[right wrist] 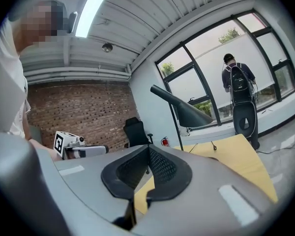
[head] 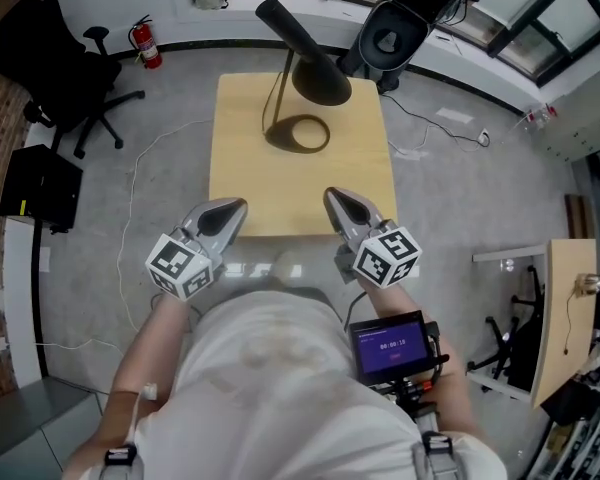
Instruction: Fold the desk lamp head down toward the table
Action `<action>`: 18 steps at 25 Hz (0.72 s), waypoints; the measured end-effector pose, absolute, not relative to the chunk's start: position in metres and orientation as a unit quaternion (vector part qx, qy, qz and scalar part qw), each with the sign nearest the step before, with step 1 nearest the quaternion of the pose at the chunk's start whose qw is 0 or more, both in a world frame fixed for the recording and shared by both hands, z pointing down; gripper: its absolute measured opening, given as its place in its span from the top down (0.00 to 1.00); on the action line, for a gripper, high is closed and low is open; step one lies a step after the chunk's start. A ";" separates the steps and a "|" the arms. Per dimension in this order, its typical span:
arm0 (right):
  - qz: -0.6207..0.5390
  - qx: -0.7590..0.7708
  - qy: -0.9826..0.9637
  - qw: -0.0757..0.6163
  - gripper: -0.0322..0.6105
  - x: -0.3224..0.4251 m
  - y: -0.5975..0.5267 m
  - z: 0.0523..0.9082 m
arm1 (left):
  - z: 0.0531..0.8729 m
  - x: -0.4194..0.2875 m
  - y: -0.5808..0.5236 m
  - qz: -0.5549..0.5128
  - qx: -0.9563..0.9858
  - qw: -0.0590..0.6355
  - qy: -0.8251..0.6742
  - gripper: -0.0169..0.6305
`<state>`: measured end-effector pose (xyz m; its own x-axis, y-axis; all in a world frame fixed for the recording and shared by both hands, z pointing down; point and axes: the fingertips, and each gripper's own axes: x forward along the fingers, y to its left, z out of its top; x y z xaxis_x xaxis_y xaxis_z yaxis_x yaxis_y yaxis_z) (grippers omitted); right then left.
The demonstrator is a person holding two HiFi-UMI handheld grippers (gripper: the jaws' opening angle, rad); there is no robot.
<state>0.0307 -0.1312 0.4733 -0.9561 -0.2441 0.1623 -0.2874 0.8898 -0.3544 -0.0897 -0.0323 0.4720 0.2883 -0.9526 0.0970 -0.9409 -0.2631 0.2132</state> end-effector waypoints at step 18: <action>0.169 0.121 -0.976 0.062 0.93 0.026 -0.058 0.478 | 0.476 -0.113 0.027 -0.037 0.773 0.117 -0.623 0.97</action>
